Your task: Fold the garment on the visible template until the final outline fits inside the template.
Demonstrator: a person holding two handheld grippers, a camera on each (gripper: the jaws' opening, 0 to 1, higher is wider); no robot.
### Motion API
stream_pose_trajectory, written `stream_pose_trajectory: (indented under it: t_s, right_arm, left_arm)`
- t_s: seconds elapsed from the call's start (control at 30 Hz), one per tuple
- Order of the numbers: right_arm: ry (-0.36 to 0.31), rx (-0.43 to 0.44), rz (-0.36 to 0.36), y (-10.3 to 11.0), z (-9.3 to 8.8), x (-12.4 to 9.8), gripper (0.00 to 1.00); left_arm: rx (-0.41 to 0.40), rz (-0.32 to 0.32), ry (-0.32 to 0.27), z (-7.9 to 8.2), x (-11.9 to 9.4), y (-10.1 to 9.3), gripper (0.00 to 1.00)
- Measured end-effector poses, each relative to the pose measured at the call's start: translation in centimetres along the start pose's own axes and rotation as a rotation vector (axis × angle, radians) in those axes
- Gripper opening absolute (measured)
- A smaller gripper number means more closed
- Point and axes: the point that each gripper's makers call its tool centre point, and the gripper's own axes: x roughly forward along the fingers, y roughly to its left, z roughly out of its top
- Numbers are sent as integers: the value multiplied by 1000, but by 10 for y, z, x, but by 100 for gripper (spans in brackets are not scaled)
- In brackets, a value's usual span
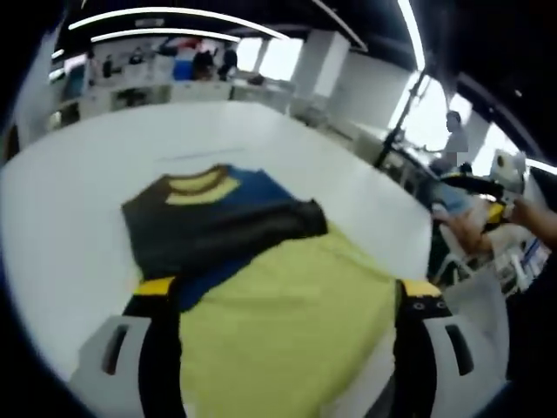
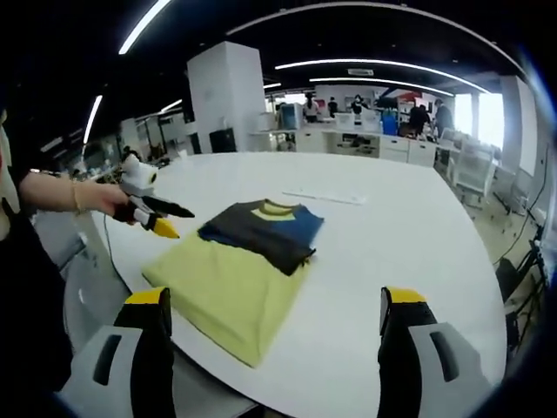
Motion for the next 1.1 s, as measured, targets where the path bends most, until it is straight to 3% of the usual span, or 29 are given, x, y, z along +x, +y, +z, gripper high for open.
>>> stream_pose_trajectory:
  t_s: [0.23,0.37,0.9,1.1]
  right_arm:
    - [-4,-11,18,13,4,3,99]
    - [-4,-16,25,18,6,5,99]
    - [-11,-18,-1,18,8,-7,99]
    - [-11,1,-13,18,1,-9,99]
  left_arm:
    - [-116,96,-103,6,-65,15,99]
    - [-97,153,-116,3,-95,25,99]
    - [-124,274,-202,-11,-177,44,99]
    - [-157,301,-207,-26,-192,42,96]
